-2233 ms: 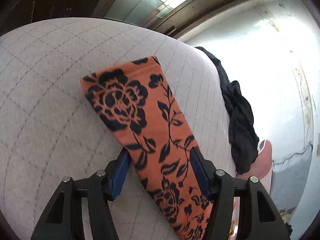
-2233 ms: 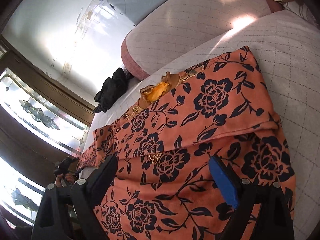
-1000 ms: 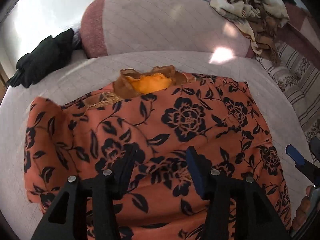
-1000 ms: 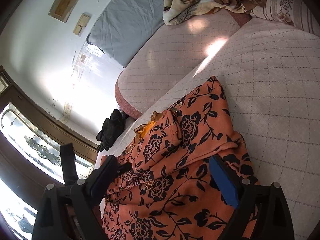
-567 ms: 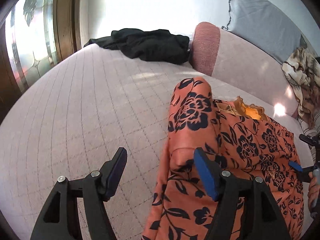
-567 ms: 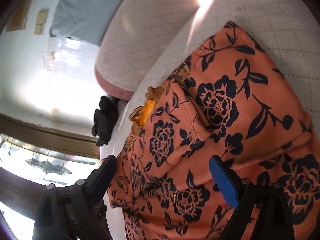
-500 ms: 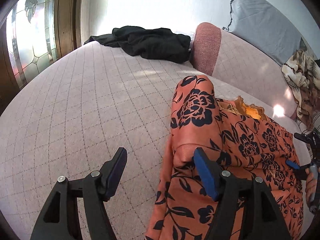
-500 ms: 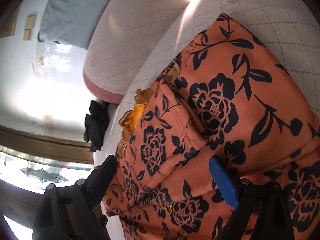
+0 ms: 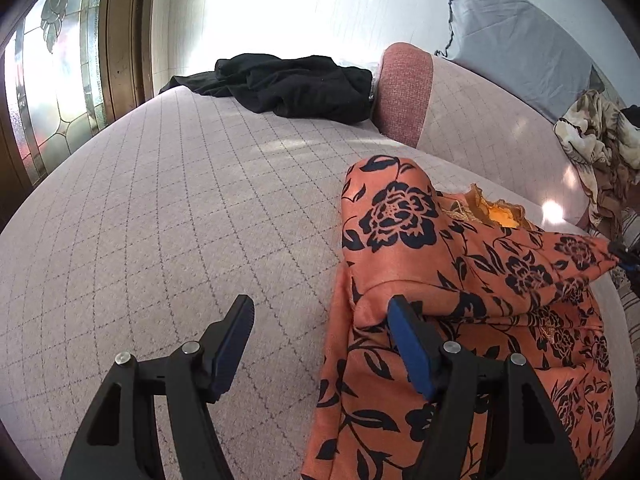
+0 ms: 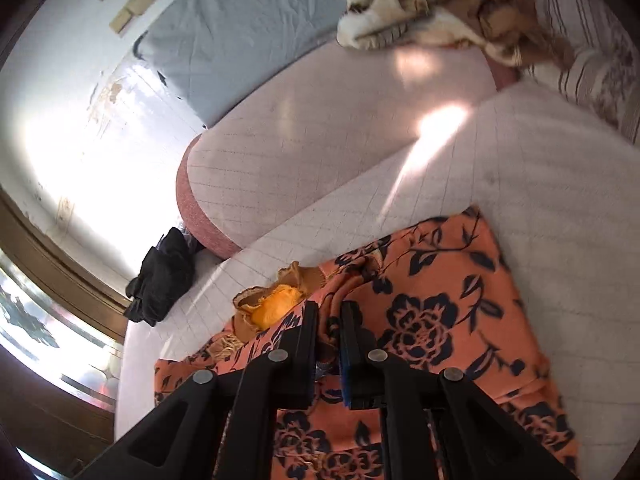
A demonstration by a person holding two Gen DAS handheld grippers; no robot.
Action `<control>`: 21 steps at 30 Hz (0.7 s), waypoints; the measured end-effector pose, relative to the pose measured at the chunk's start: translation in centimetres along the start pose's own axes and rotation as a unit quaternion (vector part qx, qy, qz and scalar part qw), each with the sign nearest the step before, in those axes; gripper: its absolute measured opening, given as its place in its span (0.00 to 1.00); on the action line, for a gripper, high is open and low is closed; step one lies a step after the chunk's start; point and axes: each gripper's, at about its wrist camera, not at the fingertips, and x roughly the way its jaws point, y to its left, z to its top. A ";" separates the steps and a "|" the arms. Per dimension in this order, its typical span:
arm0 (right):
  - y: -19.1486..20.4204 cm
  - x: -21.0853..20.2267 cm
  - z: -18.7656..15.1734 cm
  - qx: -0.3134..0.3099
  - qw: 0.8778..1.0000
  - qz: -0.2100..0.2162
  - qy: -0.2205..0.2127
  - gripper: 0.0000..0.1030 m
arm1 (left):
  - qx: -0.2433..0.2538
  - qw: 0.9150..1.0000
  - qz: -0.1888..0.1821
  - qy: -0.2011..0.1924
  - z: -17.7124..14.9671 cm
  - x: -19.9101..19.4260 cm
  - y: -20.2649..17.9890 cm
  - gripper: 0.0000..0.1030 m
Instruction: Fold small clothes
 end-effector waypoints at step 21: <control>-4.4 0.2 -2.0 -0.043 0.997 0.017 0.057 0.16 | -0.028 0.994 -0.054 0.092 8.3 7.3 -0.3 0.65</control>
